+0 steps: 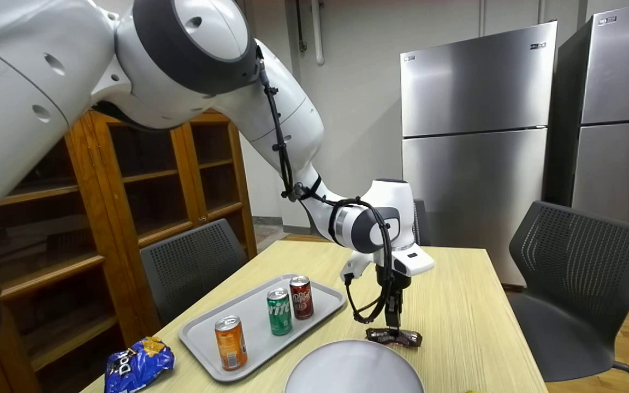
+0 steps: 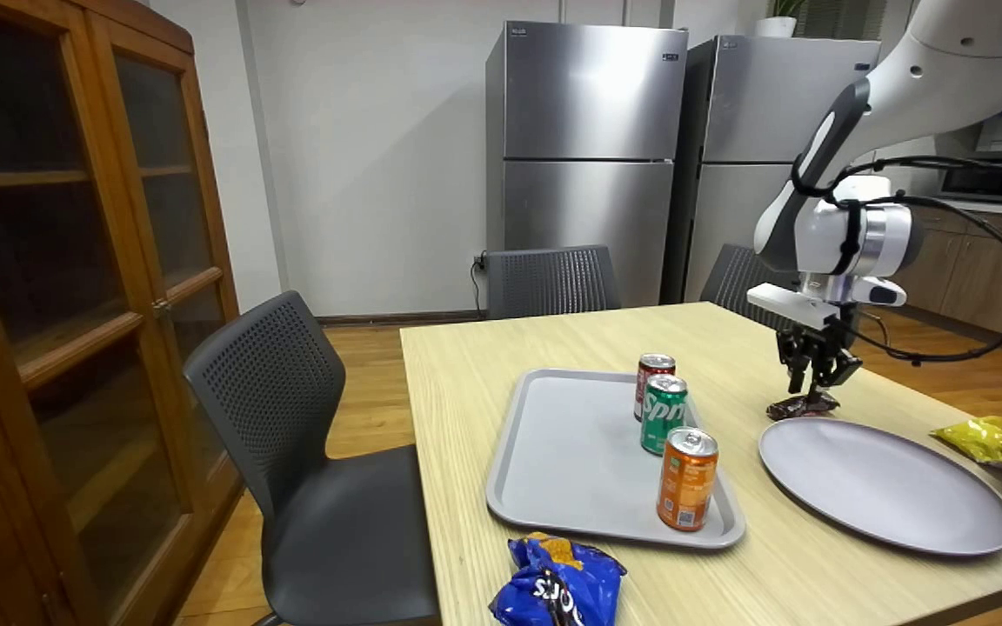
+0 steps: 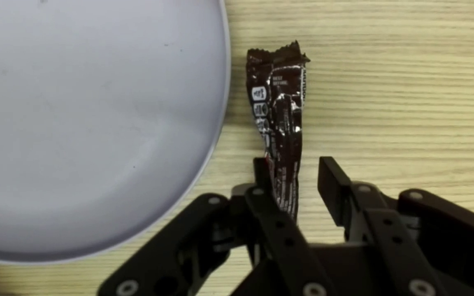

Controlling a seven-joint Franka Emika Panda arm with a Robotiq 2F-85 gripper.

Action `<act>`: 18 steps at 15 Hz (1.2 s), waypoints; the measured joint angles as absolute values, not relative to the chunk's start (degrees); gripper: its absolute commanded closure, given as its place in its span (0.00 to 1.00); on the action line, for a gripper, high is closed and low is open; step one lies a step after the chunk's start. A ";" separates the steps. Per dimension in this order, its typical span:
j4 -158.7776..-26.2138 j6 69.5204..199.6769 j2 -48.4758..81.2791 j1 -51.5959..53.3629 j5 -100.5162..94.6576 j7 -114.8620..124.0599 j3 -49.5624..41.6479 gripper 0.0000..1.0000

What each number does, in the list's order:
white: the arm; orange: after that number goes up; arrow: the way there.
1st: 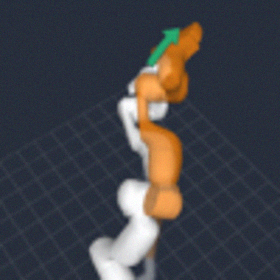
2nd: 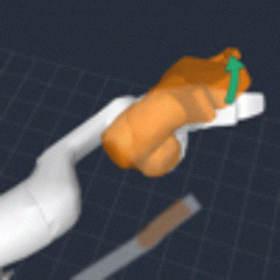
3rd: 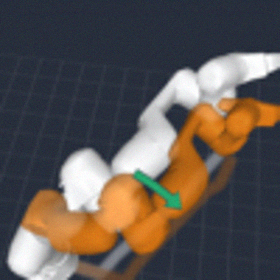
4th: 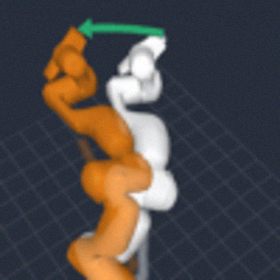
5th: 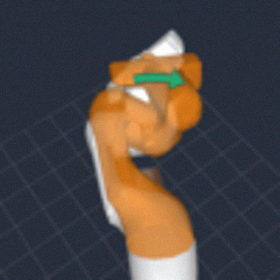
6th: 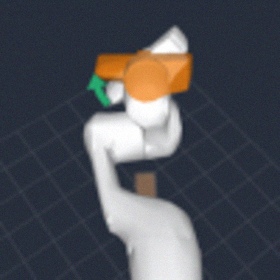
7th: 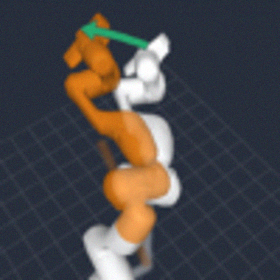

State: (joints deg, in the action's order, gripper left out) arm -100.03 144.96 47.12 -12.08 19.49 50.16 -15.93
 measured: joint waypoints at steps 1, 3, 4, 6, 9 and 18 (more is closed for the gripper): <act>-100.02 144.92 46.96 -12.08 19.48 50.16 -15.95 0.23; -100.06 144.91 46.35 -12.08 19.43 50.12 -15.96 0.10; -100.16 144.65 45.86 -12.08 19.28 49.92 -15.96 0.02; -100.56 143.05 44.44 -12.07 18.19 48.35 -15.95 0.00; -101.88 141.66 41.78 -11.84 15.73 44.23 -15.81 0.00; -111.03 141.65 32.53 -9.09 8.03 25.83 -15.53 0.00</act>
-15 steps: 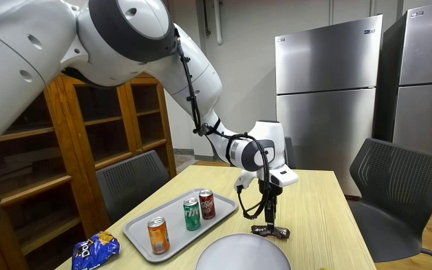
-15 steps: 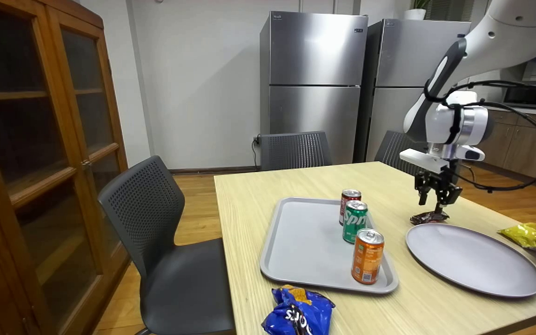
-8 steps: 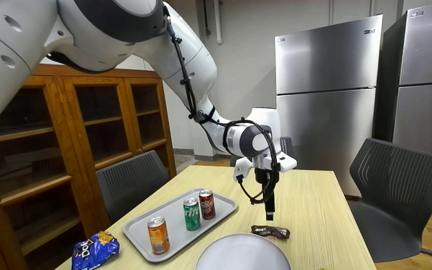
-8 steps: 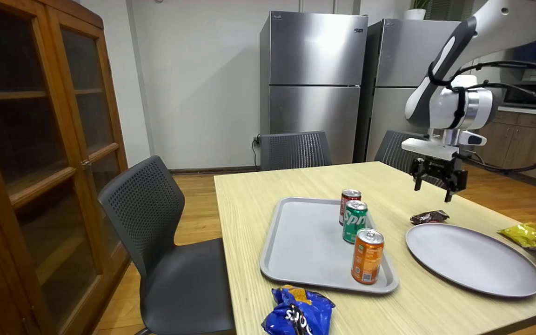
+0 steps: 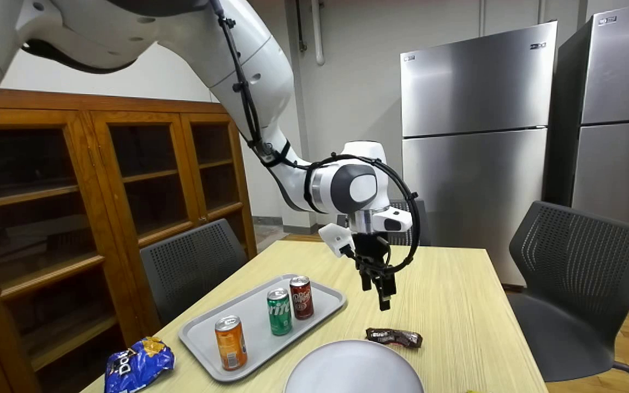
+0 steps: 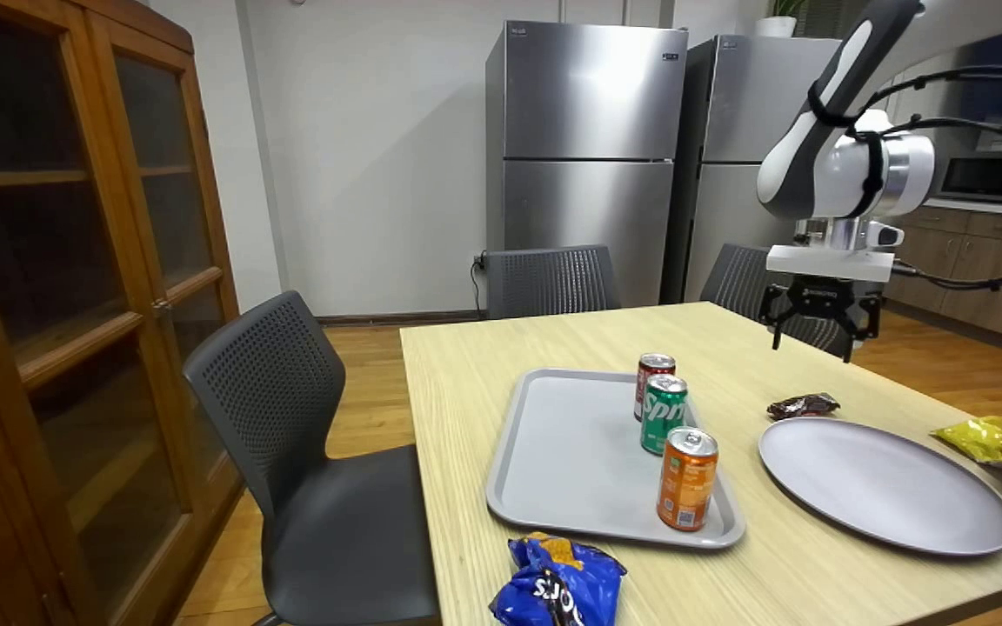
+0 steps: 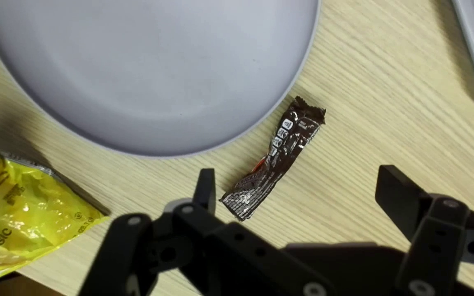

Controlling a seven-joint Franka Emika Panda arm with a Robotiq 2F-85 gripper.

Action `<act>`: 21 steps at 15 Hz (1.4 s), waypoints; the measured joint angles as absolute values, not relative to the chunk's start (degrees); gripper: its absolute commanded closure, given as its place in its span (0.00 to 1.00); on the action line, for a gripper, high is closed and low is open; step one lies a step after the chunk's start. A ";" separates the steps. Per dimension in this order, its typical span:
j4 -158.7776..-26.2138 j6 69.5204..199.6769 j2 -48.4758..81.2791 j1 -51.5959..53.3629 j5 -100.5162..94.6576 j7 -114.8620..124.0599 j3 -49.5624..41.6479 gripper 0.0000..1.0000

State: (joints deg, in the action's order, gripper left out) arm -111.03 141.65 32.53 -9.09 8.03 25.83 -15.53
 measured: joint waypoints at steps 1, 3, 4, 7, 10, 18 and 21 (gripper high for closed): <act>-112.10 141.69 31.53 -8.92 7.73 24.37 -15.52 0.00; -113.38 141.73 30.29 -8.85 7.42 23.13 -15.49 0.00; -113.65 141.76 30.06 -8.85 7.38 22.92 -15.49 0.00; -113.87 141.87 30.02 -8.85 7.35 22.69 -15.48 0.00; -113.87 142.45 30.05 -8.85 7.36 22.68 -15.49 0.00; -112.82 144.90 29.48 -7.46 8.32 22.68 -12.70 0.00; -112.67 145.64 29.14 -7.09 9.87 22.68 -10.53 0.00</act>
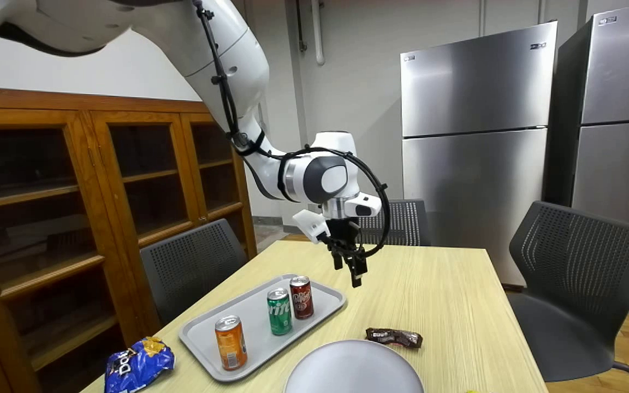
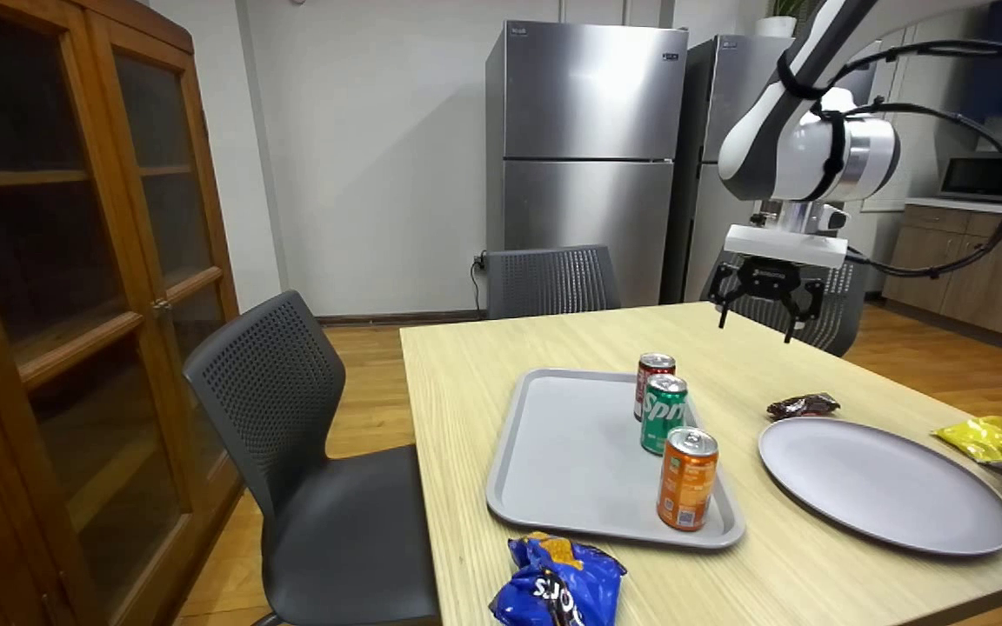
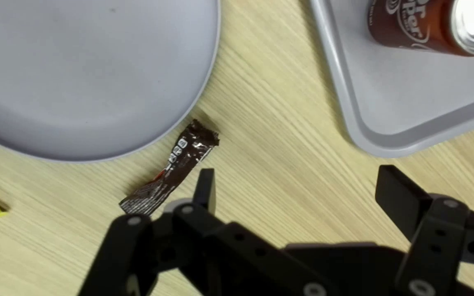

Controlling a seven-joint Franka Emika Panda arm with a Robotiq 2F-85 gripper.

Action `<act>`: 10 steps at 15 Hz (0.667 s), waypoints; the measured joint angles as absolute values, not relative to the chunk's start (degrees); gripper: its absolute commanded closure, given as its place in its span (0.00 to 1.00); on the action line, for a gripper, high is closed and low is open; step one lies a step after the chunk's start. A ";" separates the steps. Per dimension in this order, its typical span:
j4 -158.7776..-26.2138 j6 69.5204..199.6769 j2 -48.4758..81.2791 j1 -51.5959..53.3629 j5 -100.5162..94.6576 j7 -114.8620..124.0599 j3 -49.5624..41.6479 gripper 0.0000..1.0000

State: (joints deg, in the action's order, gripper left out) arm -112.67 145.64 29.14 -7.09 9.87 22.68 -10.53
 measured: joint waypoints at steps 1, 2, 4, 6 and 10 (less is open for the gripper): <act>-112.61 145.93 29.11 -6.96 10.30 22.68 -9.93 0.00; -112.53 146.23 29.12 -6.82 10.71 22.68 -9.33 0.00; -112.36 146.59 29.14 -6.42 11.58 22.68 -8.28 0.00; -111.98 146.60 29.37 -5.87 12.22 22.68 -7.39 0.00; -110.89 146.57 30.35 -4.23 12.34 22.68 -6.42 0.00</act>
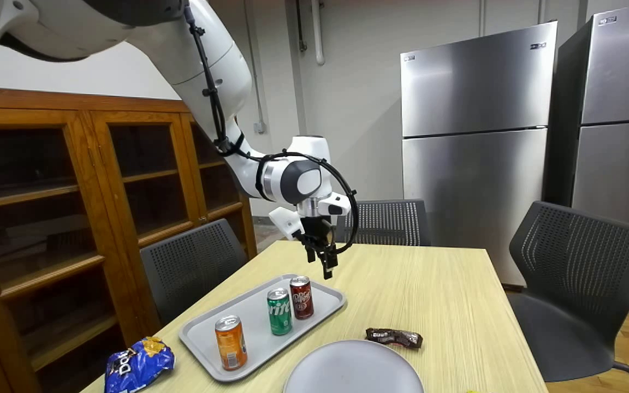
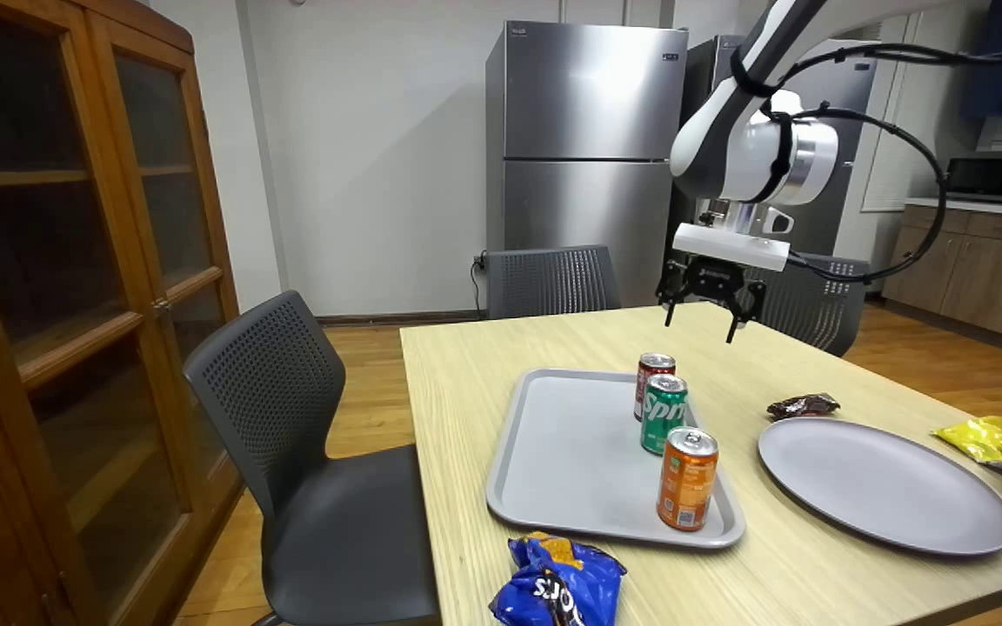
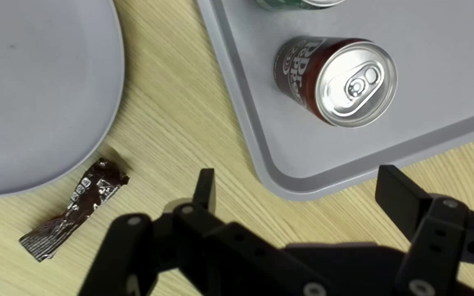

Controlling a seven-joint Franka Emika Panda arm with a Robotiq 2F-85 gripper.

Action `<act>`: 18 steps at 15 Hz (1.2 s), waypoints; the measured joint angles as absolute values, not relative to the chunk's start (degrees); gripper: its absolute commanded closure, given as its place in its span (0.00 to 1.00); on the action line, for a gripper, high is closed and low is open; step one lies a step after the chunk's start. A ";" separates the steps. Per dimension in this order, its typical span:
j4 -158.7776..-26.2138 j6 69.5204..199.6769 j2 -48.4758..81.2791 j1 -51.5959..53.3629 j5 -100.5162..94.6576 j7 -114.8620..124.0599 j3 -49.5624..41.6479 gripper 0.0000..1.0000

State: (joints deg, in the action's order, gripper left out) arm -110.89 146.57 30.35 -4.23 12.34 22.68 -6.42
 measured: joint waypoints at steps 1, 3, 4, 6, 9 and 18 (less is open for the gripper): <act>-110.70 146.57 30.59 -3.76 12.34 22.66 -6.26 0.00; -110.46 146.47 30.93 -3.11 12.33 22.44 -5.73 0.00; -110.43 146.43 31.05 -2.83 12.29 22.20 -5.49 0.00; -110.43 146.36 31.33 -2.30 12.11 21.71 -5.09 0.00; -110.42 146.30 32.06 -1.61 11.87 21.09 -5.01 0.00; -108.37 146.26 35.46 -0.49 11.23 20.85 -4.90 0.00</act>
State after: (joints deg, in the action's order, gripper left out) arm -108.37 146.26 35.46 -0.49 11.23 20.85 -4.90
